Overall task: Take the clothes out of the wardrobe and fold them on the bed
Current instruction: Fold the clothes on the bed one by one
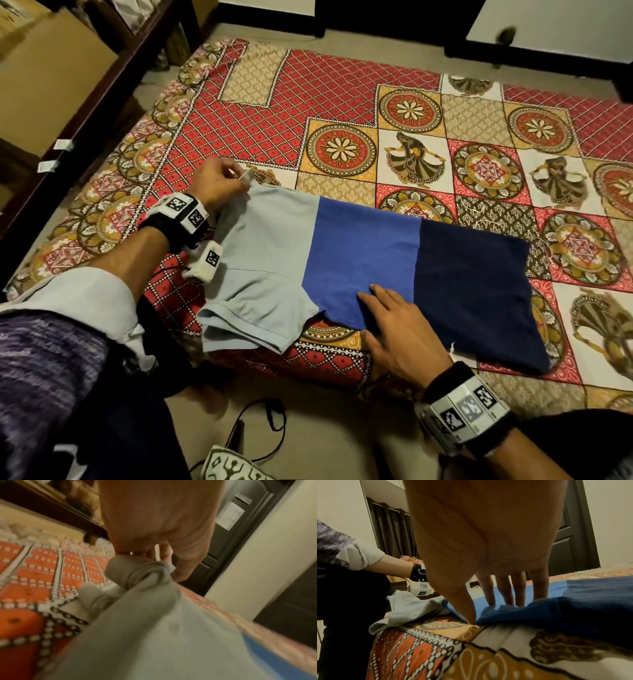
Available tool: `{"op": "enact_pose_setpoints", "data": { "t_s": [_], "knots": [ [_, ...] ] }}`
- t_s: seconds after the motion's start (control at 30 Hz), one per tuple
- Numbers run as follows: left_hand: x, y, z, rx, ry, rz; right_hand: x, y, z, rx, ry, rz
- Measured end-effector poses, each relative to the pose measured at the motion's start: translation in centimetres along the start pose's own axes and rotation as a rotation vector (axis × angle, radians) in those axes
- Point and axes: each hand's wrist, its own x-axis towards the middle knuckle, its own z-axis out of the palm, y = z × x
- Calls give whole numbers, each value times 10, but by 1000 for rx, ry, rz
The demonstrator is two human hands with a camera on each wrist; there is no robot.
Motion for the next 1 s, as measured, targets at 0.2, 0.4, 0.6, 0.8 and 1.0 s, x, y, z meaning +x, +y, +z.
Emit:
{"op": "enact_pose_setpoints", "data": {
  "t_s": [0.2, 0.4, 0.6, 0.8, 1.0],
  "knots": [
    [-6, -7, 9, 639, -29, 551, 0, 0, -3, 10, 6, 1],
    [0, -4, 9, 5, -104, 63, -1, 0, 0, 4, 13, -5],
    [2, -3, 3, 106, -304, -137, 1, -4, 10, -83, -3, -24],
    [-2, -16, 15, 674, 11, 260, -2, -10, 19, -145, -55, -33],
    [-5, -24, 9, 789, -108, 235, -9, -22, 16, 75, 139, -136]
  ]
}}
